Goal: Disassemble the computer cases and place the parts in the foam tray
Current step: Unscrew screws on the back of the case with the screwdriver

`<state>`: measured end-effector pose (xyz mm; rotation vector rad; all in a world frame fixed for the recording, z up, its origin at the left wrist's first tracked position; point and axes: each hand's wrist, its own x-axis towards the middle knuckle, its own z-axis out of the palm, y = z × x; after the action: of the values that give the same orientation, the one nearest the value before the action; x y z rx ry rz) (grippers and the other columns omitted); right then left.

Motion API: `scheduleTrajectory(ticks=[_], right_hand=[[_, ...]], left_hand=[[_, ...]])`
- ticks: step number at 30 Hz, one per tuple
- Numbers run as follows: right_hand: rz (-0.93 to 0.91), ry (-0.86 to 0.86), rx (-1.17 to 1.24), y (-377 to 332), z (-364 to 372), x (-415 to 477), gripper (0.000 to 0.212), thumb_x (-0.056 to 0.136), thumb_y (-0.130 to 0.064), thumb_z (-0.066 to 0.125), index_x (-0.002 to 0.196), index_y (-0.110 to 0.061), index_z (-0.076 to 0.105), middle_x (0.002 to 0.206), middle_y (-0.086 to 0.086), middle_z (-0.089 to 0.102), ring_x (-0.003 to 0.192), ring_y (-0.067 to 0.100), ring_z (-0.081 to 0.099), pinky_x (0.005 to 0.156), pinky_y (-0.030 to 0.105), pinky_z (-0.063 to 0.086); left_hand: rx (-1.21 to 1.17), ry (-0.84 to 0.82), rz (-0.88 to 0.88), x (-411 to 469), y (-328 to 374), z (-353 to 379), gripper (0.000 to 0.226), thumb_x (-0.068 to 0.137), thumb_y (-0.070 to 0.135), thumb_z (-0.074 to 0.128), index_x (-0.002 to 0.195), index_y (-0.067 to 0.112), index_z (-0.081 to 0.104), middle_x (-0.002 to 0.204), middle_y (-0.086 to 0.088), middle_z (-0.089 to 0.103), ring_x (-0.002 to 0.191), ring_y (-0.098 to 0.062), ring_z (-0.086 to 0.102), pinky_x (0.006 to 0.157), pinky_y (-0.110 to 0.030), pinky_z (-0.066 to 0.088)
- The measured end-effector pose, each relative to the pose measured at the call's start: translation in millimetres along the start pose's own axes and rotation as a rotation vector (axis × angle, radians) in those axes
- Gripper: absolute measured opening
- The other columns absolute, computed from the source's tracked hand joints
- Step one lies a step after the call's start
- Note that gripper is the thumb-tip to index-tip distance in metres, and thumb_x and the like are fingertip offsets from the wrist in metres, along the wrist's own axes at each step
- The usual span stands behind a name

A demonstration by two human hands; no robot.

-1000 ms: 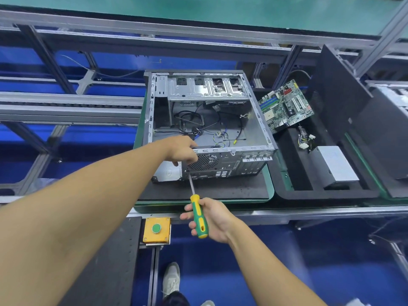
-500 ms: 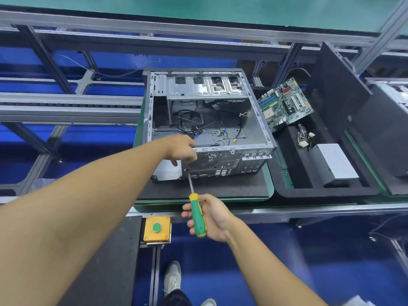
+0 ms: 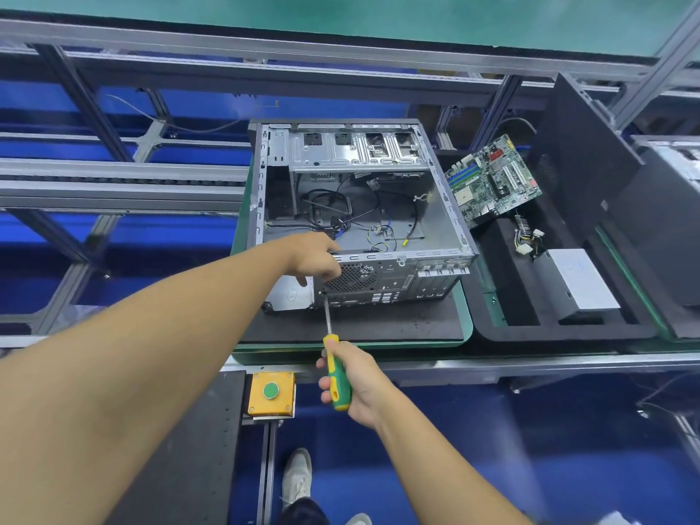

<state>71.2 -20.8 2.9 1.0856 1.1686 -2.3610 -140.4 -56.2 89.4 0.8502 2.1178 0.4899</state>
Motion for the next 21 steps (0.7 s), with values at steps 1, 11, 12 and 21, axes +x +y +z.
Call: scheduleTrajectory(ticks=[1, 11, 12, 21], right_hand=[[0.049, -0.061, 0.042, -4, -2, -1, 0.028, 0.100, -0.035, 0.052, 0.102, -0.008, 0.061, 0.088, 0.009, 0.061, 0.055, 0.017, 0.053, 0.049, 0.029, 0.045], [-0.245, 0.198, -0.247, 14, -8, 5, 0.016, 0.098, -0.023, 0.062, 0.093, -0.014, 0.050, 0.091, 0.004, 0.055, 0.064, 0.013, 0.064, 0.060, 0.032, 0.057], [-0.222, 0.181, -0.234, 13, -6, 4, 0.017, 0.098, -0.024, 0.062, 0.095, -0.013, 0.050, 0.092, 0.004, 0.054, 0.062, 0.014, 0.063, 0.058, 0.032, 0.056], [-0.012, 0.020, -0.012, -5, -3, 0, 0.038, 0.104, -0.033, 0.043, 0.097, -0.004, 0.068, 0.077, 0.004, 0.061, 0.057, 0.014, 0.053, 0.051, 0.029, 0.047]], left_hand=[[0.001, 0.001, 0.001, 1, 0, 0, 0.041, 0.055, 0.022, 0.055, 0.090, 0.003, 0.064, 0.076, -0.006, 0.058, 0.074, -0.024, 0.058, 0.057, -0.028, 0.058], [0.003, 0.003, 0.002, 0, -1, 0, 0.046, 0.055, 0.022, 0.056, 0.096, 0.003, 0.065, 0.078, -0.007, 0.058, 0.075, -0.025, 0.058, 0.056, -0.029, 0.058], [0.003, 0.002, 0.001, 1, -1, 0, 0.047, 0.055, 0.022, 0.056, 0.097, 0.003, 0.065, 0.079, -0.008, 0.058, 0.076, -0.025, 0.058, 0.056, -0.029, 0.058], [-0.004, -0.002, 0.000, 2, -1, 0, 0.037, 0.059, 0.020, 0.057, 0.091, 0.004, 0.064, 0.078, -0.007, 0.057, 0.075, -0.024, 0.057, 0.059, -0.030, 0.059]])
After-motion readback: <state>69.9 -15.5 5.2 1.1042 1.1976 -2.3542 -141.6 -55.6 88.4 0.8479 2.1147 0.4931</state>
